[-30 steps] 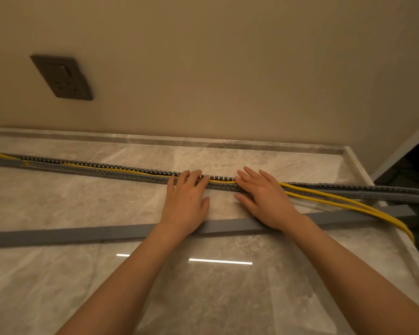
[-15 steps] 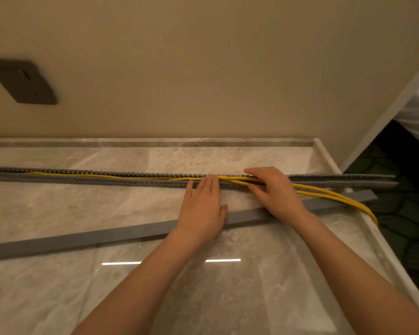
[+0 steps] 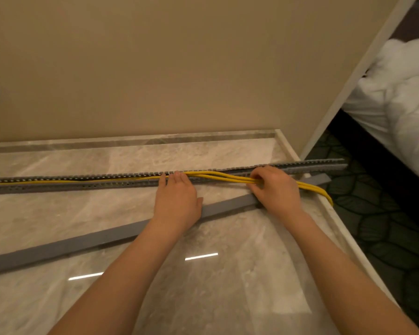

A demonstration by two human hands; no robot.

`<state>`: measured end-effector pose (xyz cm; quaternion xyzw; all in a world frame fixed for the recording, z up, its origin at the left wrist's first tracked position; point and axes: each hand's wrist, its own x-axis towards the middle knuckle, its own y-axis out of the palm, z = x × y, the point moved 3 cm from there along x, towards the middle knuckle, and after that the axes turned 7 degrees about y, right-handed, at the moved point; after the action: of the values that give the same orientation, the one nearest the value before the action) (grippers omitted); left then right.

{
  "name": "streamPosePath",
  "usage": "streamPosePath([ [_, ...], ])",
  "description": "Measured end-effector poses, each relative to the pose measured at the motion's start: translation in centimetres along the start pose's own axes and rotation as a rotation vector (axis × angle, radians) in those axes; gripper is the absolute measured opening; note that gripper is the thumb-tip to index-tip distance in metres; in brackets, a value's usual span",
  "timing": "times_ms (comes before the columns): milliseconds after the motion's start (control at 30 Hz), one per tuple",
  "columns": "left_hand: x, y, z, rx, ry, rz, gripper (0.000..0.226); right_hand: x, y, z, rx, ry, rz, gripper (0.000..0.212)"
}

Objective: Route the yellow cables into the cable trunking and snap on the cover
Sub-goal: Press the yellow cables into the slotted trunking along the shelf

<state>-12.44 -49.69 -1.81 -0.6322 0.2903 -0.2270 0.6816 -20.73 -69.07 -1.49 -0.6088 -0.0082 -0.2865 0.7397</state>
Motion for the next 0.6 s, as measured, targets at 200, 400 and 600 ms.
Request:
streamPosePath([
  [200, 0.1, 0.0, 0.2, -0.021, 0.006, -0.004, 0.075, 1.1, -1.1, -1.1, -0.114, -0.041, 0.096, 0.015],
  [400, -0.4, 0.4, 0.9, -0.075, 0.031, -0.079, 0.073, 2.5, -3.3, -1.5, -0.061, -0.190, -0.171, 0.006],
  [600, -0.3, 0.7, 1.0, -0.095, 0.035, -0.095, 0.073, 3.3, -2.7, -2.2, -0.039, -0.262, -0.141, 0.008],
])
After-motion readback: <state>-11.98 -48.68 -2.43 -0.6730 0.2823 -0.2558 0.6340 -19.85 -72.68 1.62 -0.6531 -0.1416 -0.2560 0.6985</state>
